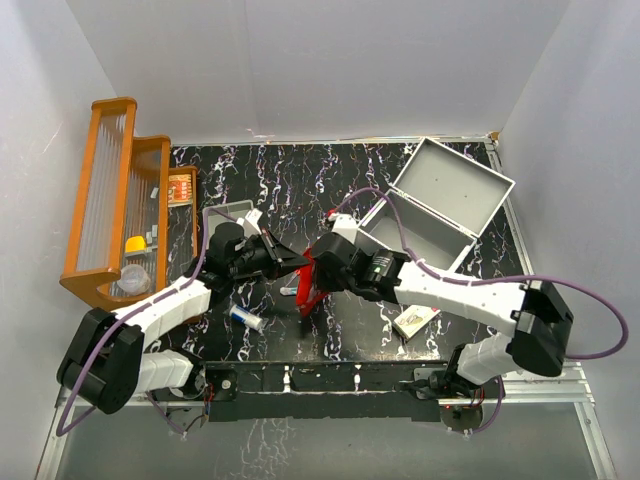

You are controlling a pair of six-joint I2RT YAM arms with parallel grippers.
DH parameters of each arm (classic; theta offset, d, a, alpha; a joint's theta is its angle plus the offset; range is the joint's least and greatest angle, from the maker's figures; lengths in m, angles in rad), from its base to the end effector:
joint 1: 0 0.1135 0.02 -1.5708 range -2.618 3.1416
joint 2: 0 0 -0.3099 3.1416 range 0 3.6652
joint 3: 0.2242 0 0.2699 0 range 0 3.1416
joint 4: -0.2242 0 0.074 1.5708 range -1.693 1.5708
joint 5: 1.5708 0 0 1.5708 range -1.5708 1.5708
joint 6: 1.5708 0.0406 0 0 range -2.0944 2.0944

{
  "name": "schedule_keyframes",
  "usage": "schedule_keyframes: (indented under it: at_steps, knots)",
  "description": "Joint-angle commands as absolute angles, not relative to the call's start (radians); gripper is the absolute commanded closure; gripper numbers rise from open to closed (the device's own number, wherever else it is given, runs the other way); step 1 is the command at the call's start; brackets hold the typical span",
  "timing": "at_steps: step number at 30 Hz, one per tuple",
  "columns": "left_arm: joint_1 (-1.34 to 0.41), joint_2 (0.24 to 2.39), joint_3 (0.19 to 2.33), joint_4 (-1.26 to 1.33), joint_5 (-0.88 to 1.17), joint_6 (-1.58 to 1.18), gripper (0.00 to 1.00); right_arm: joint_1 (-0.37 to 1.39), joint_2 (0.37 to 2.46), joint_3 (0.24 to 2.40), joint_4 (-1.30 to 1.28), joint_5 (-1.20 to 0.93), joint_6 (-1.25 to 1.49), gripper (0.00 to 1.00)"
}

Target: Organize the medicine kit

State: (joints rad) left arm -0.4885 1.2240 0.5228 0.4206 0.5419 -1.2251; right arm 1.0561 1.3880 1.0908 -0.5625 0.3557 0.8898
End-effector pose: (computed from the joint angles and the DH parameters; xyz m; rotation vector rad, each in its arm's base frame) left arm 0.2189 -0.1400 0.2509 -0.3518 2.1493 -1.6002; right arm 0.1629 0.2594 0.3137 -0.0399 2.4184 0.4965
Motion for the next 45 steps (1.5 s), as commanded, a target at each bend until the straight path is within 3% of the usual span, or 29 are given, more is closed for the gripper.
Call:
schedule_keyframes:
  at_steps: [1, 10, 26, 40, 45]
  knots:
    - [-0.492, 1.241, 0.568, 0.432, 0.607, -1.194, 1.00, 1.058, 1.436, 1.115, -0.448, 0.195, 0.809, 0.86]
    - [-0.492, 1.235, 0.582, 0.431, 0.619, -1.203, 1.00, 1.058, 1.490, 1.098, -0.448, 0.123, 0.825, 0.96]
    - [-0.481, 1.193, 0.610, 0.384, 0.629, -1.246, 1.00, 1.058, 1.466, 1.108, -0.457, 0.156, 0.825, 0.97]
    - [-0.457, 1.125, 0.710, 0.157, 0.574, -1.120, 1.00, 1.057, 1.151, 1.059, -0.398, 0.390, 0.812, 0.76]
    - [-0.402, 1.055, 0.761, 0.045, 0.492, -1.095, 1.00, 1.057, 1.084, 1.026, -0.425, 0.549, 0.854, 0.60]
